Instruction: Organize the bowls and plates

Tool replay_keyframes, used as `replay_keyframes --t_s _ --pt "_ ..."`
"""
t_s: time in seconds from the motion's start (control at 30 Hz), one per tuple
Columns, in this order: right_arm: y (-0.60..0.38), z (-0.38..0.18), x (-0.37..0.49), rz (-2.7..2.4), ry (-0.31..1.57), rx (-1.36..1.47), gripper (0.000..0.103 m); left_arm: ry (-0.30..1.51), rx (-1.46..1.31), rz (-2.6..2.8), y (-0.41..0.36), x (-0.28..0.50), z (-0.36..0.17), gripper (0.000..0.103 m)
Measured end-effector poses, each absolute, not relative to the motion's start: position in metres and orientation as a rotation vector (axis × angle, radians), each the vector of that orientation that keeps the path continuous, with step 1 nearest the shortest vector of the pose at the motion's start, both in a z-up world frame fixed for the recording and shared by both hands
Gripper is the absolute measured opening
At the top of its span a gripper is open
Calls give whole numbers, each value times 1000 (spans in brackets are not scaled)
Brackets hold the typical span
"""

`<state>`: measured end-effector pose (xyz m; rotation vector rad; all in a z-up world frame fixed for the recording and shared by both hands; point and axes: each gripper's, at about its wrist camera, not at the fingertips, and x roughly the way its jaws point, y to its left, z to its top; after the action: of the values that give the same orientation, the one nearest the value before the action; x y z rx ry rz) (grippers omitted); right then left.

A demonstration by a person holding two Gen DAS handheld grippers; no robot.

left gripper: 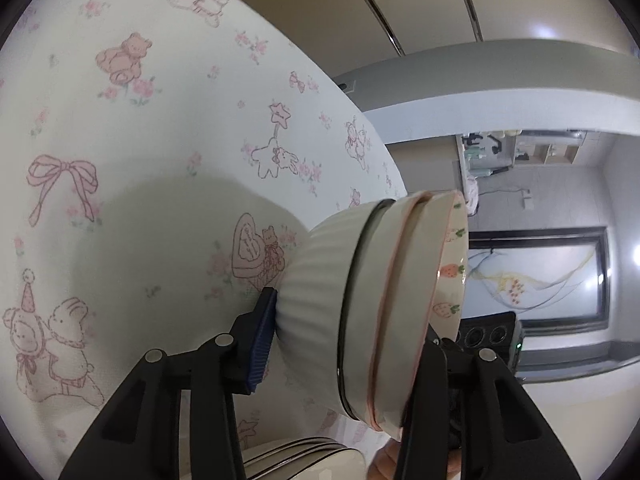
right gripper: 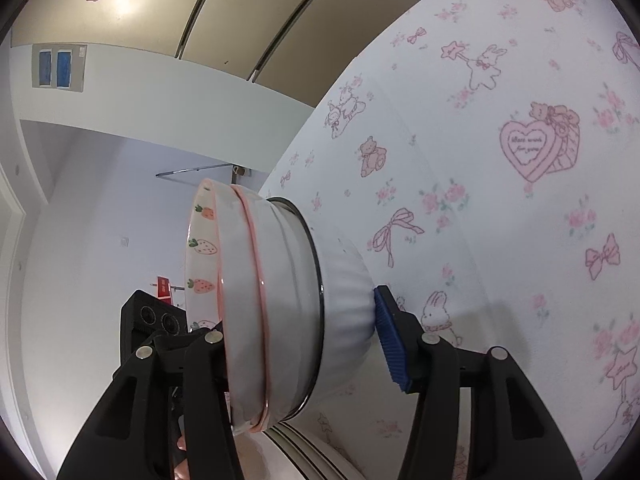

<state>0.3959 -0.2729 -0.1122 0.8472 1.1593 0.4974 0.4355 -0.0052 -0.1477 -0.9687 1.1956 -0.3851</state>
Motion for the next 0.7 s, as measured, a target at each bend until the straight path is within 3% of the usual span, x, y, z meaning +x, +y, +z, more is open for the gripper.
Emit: replay_keyframes --t_s 0.2,0.7 --pt "-261 -99 391 451 1188 671 45 1203 -839 -375 -17 433 -136 43" --pt "-259 -62 372 477 1152 723 43 1140 -776 -374 -8 409 -79 43"
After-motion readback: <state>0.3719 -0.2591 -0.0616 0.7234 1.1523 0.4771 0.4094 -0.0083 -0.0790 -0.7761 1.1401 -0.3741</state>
